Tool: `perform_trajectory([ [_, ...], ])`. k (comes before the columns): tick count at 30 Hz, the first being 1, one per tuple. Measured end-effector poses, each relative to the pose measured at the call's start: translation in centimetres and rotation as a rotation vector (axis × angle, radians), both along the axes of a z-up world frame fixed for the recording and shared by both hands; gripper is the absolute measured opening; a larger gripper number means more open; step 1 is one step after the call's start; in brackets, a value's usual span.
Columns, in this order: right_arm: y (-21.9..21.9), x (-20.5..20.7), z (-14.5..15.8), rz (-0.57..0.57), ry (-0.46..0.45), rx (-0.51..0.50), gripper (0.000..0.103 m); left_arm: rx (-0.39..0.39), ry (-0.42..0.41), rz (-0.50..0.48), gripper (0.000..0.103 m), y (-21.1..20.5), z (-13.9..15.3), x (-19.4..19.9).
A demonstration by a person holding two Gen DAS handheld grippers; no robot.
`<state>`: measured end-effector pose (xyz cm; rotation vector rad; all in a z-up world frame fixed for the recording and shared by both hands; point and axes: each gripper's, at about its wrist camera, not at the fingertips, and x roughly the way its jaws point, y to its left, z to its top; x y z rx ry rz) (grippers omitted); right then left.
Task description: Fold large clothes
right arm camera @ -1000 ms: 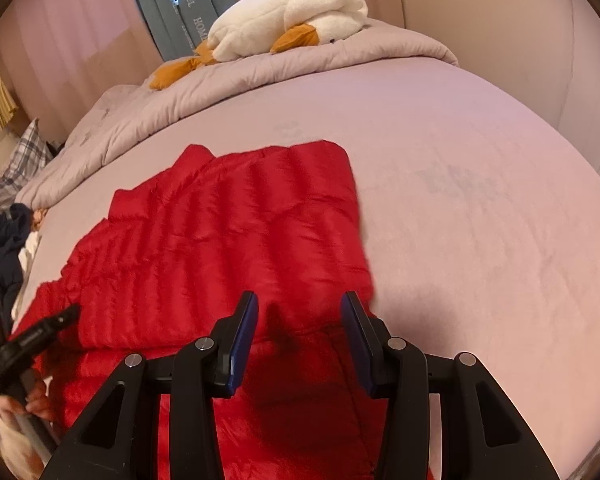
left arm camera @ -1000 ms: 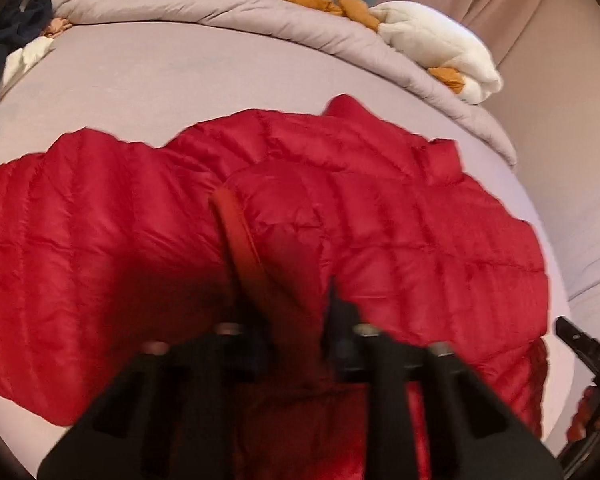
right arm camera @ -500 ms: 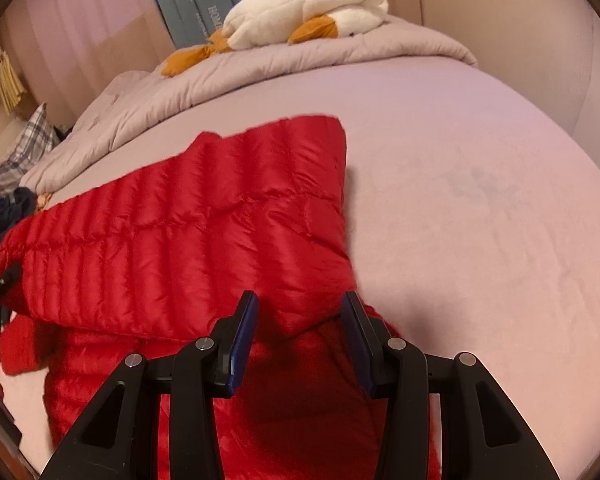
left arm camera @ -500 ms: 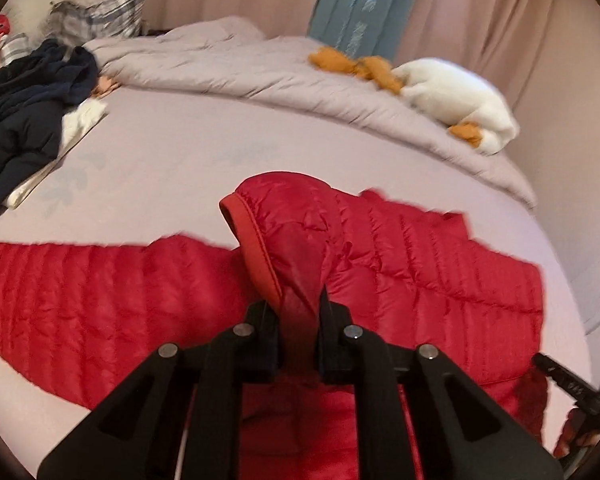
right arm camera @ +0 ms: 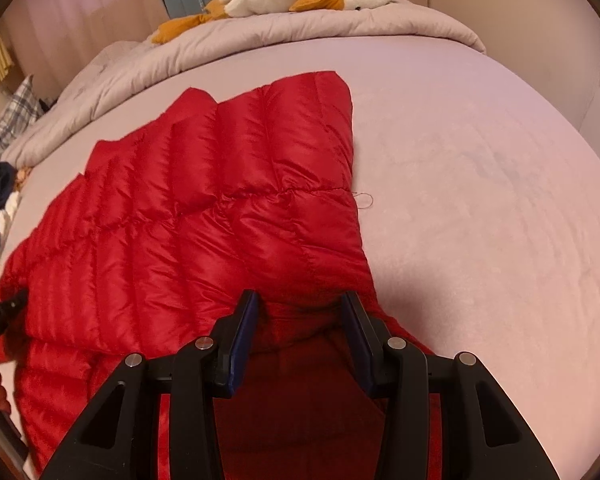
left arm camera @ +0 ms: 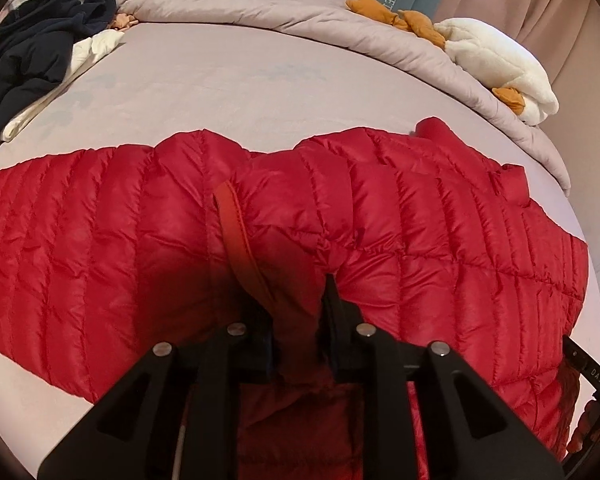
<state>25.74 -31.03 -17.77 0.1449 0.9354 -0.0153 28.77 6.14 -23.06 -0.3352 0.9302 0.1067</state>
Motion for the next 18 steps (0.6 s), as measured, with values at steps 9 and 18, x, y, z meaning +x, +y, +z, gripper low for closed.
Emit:
perform_trajectory([
  [9,0.0,-1.5,1.4,-0.011,-0.029,-0.028,0.046,-0.141,-0.032,0.069,0.072,1.7,4.3,-4.5],
  [18,0.2,-7.6,7.4,0.014,-0.178,0.008,0.091,-0.146,-0.204,0.170,0.103,5.1,11.3,-13.9],
])
